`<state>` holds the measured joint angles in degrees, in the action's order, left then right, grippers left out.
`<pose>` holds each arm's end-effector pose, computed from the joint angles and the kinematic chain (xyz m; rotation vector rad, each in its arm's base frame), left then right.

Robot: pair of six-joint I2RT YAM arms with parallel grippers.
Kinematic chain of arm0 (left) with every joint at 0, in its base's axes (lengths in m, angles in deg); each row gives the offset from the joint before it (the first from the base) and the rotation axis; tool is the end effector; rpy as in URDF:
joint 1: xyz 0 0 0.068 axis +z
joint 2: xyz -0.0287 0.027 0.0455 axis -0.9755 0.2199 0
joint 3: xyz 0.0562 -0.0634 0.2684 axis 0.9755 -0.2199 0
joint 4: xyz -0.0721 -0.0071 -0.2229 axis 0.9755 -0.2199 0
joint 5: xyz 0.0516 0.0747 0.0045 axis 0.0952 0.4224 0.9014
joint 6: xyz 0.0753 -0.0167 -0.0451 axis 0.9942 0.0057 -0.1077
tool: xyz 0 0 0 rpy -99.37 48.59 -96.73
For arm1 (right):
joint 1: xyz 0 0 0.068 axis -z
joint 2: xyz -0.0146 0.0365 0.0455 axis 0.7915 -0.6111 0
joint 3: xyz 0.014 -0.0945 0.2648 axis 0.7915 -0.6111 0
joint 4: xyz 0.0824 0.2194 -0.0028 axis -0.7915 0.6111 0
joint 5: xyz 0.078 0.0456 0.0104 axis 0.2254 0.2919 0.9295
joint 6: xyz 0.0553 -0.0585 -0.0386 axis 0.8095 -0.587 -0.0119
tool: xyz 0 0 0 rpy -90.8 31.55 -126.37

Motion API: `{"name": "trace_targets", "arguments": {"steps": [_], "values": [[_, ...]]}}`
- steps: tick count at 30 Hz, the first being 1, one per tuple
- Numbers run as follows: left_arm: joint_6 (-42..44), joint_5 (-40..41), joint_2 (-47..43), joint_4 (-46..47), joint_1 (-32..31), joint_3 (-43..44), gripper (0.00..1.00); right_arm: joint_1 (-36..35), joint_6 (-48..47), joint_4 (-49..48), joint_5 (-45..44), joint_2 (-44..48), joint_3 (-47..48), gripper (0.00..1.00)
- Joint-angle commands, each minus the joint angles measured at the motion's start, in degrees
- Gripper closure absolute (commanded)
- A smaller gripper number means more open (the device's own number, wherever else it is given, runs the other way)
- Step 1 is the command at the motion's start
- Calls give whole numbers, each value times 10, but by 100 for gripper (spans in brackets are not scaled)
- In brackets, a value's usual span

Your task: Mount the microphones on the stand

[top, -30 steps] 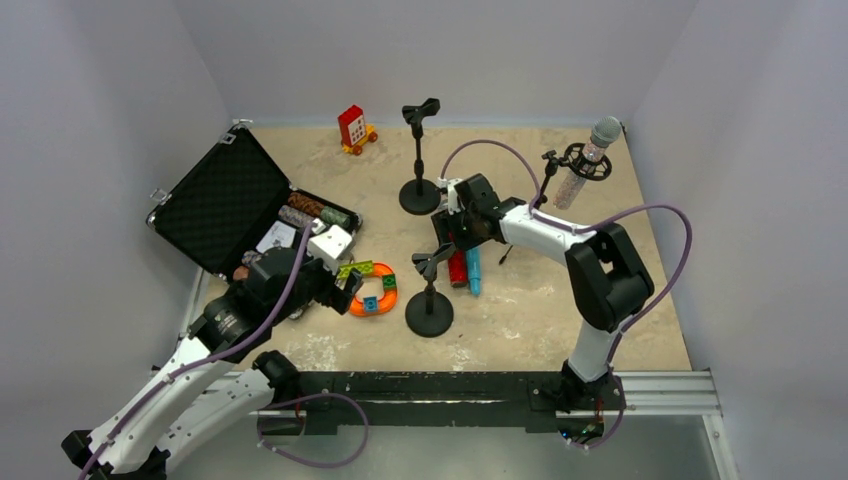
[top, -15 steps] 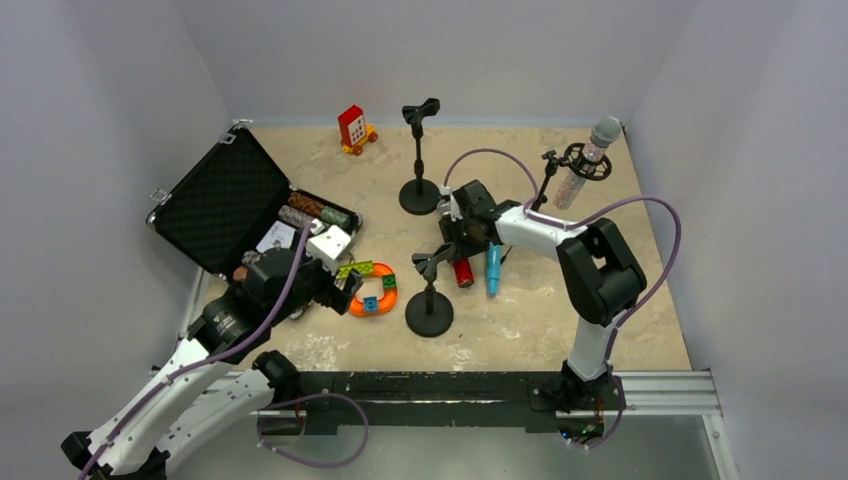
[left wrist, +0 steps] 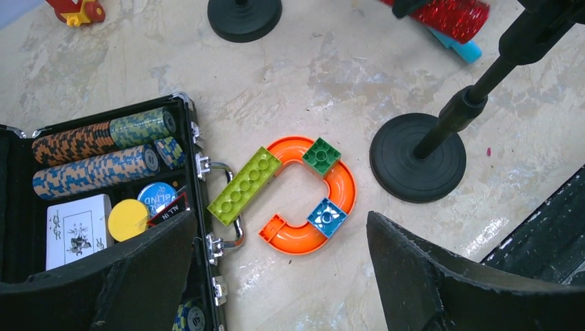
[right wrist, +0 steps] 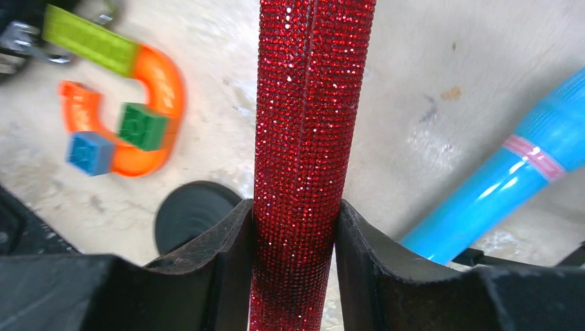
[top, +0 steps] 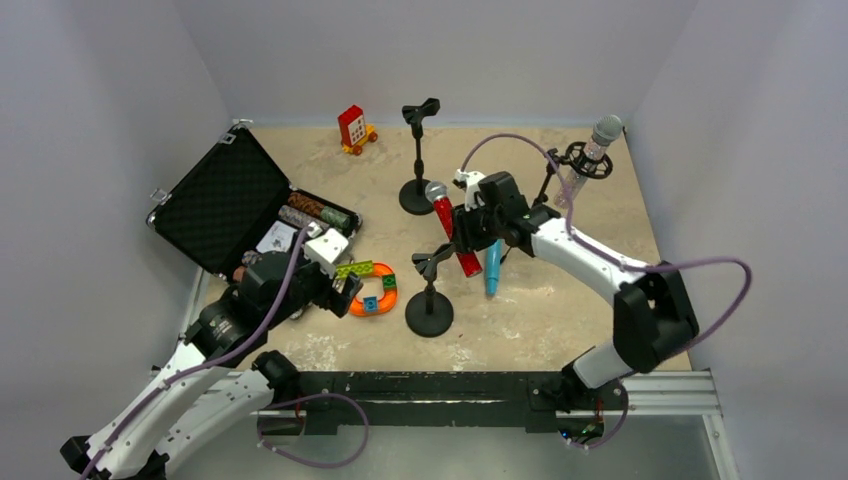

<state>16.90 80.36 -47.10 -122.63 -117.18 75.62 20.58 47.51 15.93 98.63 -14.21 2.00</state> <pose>0.1024 -0.0769 0.2951 0.6569 1.9238 -0.3485 0.2793 0.1899 0.2201 -0.5387 2.4397 0.5445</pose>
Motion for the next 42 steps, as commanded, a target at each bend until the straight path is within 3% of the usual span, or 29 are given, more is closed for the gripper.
{"name": "trace_targets", "arguments": {"steps": [1,7,12,22,29,42], "values": [[13,-17,-11,21,2,-5,3,9,-41,-47,63,101,-24,97],[14,-33,-36,27,2,-9,2,46,-98,-49,148,200,-57,100],[13,-45,-59,38,2,-15,1,79,-169,-29,269,283,-71,100],[13,-111,-88,53,2,-19,1,154,-278,23,435,373,-73,100],[14,-131,-89,59,2,-22,1,188,-310,42,511,395,-73,100],[15,-137,-81,58,2,-23,1,199,-320,40,554,399,-83,100]]}}
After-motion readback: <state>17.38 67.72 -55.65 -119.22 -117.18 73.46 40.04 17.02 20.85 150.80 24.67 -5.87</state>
